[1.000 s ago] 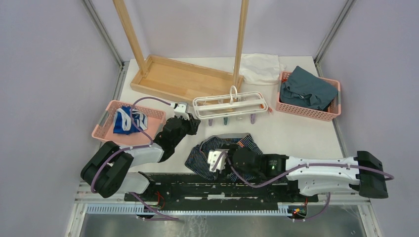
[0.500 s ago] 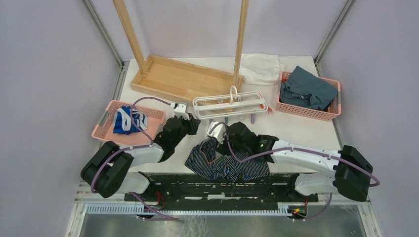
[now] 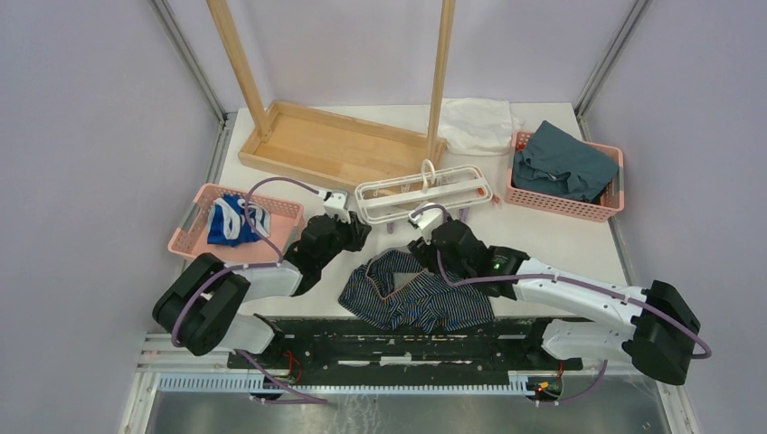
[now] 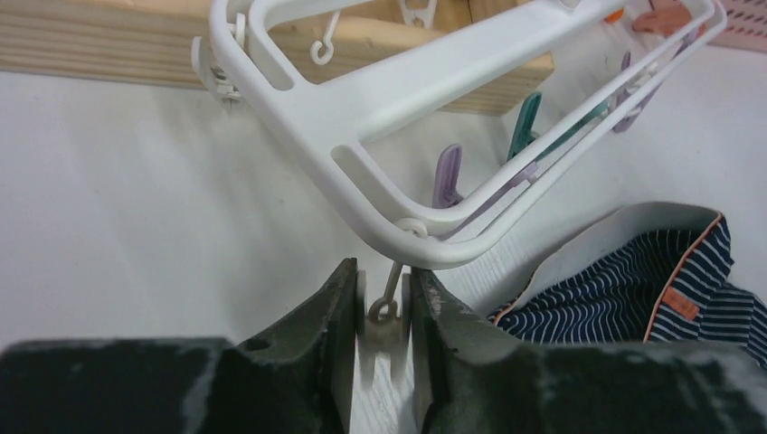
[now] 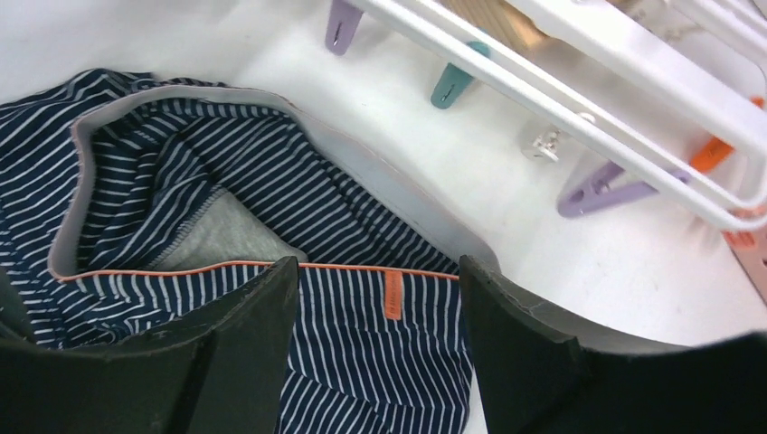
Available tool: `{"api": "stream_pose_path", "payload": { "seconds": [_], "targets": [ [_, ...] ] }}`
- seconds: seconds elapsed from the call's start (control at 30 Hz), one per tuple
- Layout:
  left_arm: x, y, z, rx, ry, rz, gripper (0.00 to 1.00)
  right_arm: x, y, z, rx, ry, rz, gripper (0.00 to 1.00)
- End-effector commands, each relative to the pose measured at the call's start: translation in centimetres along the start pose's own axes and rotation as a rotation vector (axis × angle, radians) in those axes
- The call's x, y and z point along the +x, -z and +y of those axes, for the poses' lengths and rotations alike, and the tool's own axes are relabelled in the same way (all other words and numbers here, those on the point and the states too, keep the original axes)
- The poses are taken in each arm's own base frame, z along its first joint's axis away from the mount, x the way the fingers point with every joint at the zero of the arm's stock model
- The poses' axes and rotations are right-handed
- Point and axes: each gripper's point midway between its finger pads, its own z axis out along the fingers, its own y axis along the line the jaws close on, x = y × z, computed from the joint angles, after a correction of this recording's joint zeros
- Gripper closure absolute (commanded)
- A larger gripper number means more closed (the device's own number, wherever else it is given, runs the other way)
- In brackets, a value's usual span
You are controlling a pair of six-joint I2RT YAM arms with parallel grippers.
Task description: Clip the underwear to the hanger
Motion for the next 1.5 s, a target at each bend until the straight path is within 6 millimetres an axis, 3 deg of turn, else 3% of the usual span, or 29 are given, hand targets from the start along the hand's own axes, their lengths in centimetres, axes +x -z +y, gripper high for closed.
{"api": "stream_pose_path", "payload": {
  "seconds": [0.0, 0.17, 0.37, 0.43, 0.53, 0.77, 0.93, 1.2, 1.47],
  "targets": [
    [-0.8, -0.3, -1.3, 0.064, 0.003, -0.001, 0.58, 0.0, 1.0, -2.1, 0.111, -0.139, -0.01, 0.26],
    [-1.6, 0.7, -1.3, 0.049, 0.07, -0.026, 0.3, -0.1, 2.3, -2.8, 0.135, -0.192, -0.014, 0.25],
    [-2.1, 2.8, -0.6, -0.013, 0.139, -0.016, 0.22, 0.6, 4.4, -5.2, 0.246, -0.279, 0.005, 0.24],
    [-2.5, 4.0, -0.8, -0.019, 0.193, -0.024, 0.21, 1.2, 4.8, -5.9, 0.277, -0.314, 0.027, 0.24],
    [-1.5, 5.8, -1.7, -0.009, 0.232, 0.006, 0.21, 2.4, 4.7, -6.5, 0.3, -0.352, 0.079, 0.25],
    [2.5, 8.4, -3.7, -0.017, 0.203, 0.124, 0.28, 4.2, 3.0, -6.8, 0.252, -0.454, 0.164, 0.23],
    [4.9, 8.4, -3.4, -0.063, 0.169, 0.202, 0.39, 4.3, 2.1, -7.3, 0.25, -0.488, 0.17, 0.23],
    [7.6, 8.0, -3.7, -0.089, 0.14, 0.265, 0.4, 4.1, -0.6, -8.2, 0.219, -0.53, 0.187, 0.23],
    [7.2, 7.7, -4.0, -0.088, 0.157, 0.24, 0.52, 4.2, -3.5, -8.3, 0.155, -0.547, 0.195, 0.28]
  ]
}}
